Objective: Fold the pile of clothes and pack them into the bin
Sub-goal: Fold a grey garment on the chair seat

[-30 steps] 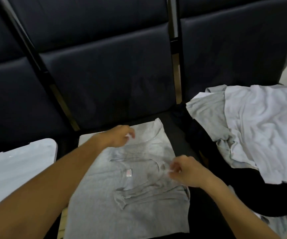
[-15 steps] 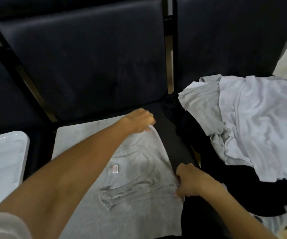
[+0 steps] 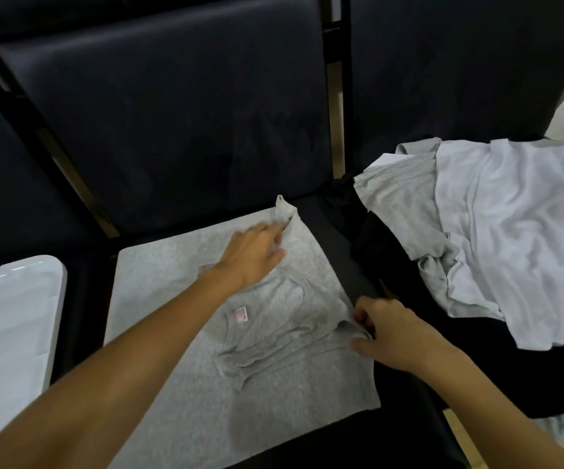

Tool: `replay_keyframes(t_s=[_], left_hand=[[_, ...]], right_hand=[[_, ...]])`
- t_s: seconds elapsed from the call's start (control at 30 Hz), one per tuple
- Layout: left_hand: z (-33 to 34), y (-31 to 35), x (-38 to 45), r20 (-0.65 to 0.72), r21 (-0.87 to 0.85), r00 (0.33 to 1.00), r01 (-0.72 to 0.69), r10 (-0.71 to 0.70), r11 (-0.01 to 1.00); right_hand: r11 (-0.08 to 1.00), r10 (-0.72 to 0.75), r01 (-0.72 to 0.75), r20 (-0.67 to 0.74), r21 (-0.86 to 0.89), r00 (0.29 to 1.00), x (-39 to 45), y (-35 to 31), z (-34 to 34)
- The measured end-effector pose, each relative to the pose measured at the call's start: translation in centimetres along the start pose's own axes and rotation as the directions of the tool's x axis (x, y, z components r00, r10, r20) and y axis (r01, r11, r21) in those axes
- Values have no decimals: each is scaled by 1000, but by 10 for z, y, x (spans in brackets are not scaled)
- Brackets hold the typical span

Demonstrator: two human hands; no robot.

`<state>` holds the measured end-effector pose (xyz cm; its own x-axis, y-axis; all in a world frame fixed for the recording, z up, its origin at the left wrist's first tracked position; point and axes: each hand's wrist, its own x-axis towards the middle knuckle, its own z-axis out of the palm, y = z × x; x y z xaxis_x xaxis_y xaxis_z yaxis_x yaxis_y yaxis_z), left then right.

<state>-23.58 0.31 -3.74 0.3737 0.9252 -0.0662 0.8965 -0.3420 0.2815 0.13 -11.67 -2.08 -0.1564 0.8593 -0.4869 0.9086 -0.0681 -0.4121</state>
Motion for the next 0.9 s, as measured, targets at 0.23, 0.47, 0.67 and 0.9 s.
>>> replay_keyframes(t_s=[0.23,0.47,0.67,0.9], left_hand=[[31,-10,-152,220,-144,967,165,-131,976],[53,-4,-196,-62,-298,976,181,-208,937],[50,-8,-188,-91,-128,988,110,-122,986],[44,-18,-187,50,-458,974,220,-223,861]], right_hand=[[938,-178,117,-162,-327,971,10,-16,16],[903,-144,68,-151,-425,978,8,-21,20],[842,-176,56,-175,-537,969,8,-20,25],[856,-214,81,-207,-510,955,9,-12,30]])
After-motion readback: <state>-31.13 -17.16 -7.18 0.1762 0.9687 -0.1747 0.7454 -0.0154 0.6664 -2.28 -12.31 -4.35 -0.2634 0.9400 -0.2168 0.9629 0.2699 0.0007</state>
